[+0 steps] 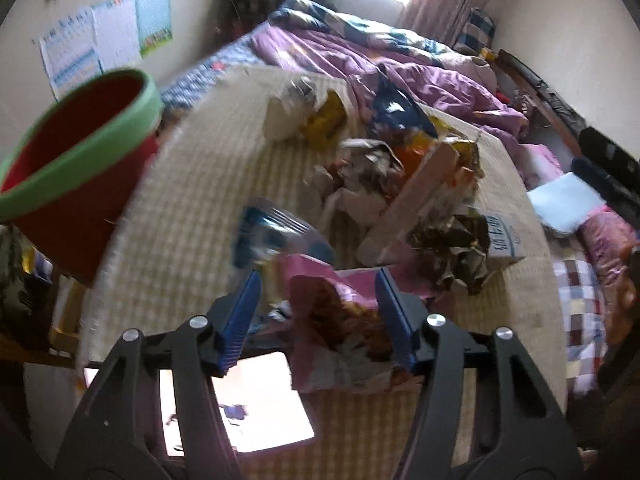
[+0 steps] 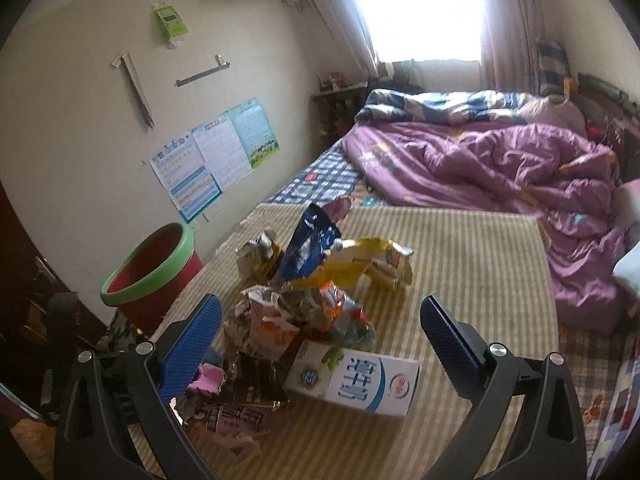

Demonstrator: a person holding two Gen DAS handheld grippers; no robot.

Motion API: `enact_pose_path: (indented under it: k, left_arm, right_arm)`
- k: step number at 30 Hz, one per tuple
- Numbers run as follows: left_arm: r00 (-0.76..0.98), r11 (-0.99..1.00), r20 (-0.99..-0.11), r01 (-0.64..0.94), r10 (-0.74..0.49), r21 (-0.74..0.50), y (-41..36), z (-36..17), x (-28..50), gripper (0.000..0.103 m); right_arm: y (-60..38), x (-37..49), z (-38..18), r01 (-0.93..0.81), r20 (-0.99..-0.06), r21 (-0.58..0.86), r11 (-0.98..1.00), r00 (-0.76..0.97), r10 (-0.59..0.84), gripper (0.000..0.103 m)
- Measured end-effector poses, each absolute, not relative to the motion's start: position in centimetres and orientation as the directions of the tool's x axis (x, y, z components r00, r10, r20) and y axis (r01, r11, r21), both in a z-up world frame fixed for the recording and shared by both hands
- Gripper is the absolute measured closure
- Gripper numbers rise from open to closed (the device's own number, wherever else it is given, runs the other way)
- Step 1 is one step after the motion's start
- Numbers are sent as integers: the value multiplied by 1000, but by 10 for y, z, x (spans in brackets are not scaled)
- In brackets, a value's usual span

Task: Collect trash
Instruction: 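Grasp a pink wrapper with the left tool while the right tool grasps a white wrapper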

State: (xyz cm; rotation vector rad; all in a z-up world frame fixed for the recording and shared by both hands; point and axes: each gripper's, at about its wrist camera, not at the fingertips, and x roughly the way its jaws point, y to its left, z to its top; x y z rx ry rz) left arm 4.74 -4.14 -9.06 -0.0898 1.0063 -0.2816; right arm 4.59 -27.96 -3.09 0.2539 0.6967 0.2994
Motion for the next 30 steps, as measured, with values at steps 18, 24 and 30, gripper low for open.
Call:
enact_pose_path:
  k: [18,24,30]
  left_arm:
    - [618,944,-718,141,-319,-298,-28,-51,48,81]
    - [669,943,-675,126,-311,-309,-23,-36,44,81]
    - [696,947,-660,97,-284,-306,-17,-32,39,84]
  right_arm:
    - [-253,42,-58,-325,-698,352,878,534,477,31]
    - [-233,43,-80,-321,-743,355,878,474,474,31]
    - [-225,33,-84,-349,-761,345,871,440,478,31]
